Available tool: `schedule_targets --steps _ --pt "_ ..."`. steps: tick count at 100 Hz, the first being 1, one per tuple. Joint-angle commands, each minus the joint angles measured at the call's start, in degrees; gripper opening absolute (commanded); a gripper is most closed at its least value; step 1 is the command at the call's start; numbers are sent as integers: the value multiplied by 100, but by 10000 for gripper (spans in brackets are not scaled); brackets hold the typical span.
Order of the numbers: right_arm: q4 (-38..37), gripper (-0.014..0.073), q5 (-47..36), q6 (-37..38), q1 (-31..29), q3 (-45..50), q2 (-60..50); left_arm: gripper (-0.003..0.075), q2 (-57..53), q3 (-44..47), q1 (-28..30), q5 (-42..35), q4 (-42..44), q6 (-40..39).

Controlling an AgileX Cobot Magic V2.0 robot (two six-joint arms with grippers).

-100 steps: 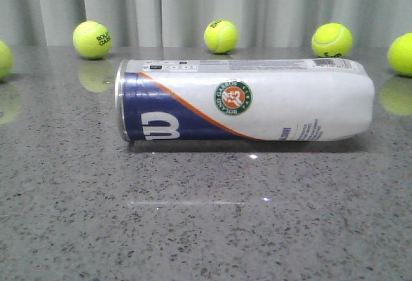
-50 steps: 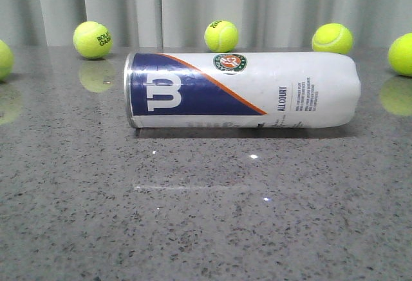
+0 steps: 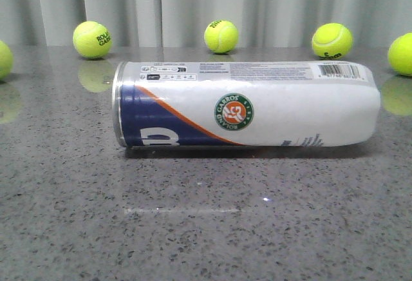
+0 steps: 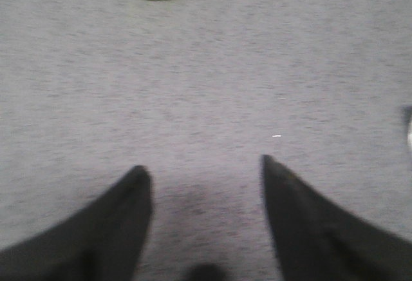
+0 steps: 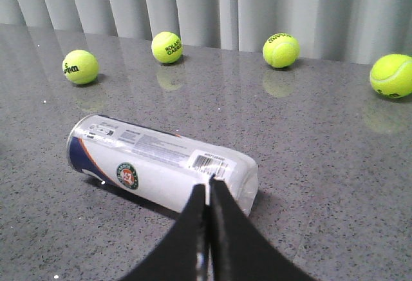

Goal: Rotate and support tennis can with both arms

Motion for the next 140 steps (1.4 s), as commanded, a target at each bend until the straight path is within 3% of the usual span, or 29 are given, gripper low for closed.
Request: schedule_targets --steps 1,41,76,104,116,140 --pt "76 -60 -427 -44 -22 -136 71 573 281 -232 -40 -191 -808 180" --pt "76 -60 -427 -44 -22 -136 71 564 1630 -232 -48 322 -5270 2780" --pt "76 -60 -427 -44 -22 -136 71 564 3094 -232 -778 242 -6783 3853" --pt "76 -60 -427 -44 -22 -136 71 552 4410 -232 -1661 612 -8781 5183" --pt "76 -60 -427 -44 -22 -136 71 458 4883 -232 -1886 1396 -9425 5525" --pt "76 -60 -427 -44 -22 -136 71 46 5149 -498 -1901 2406 -9425 5638"
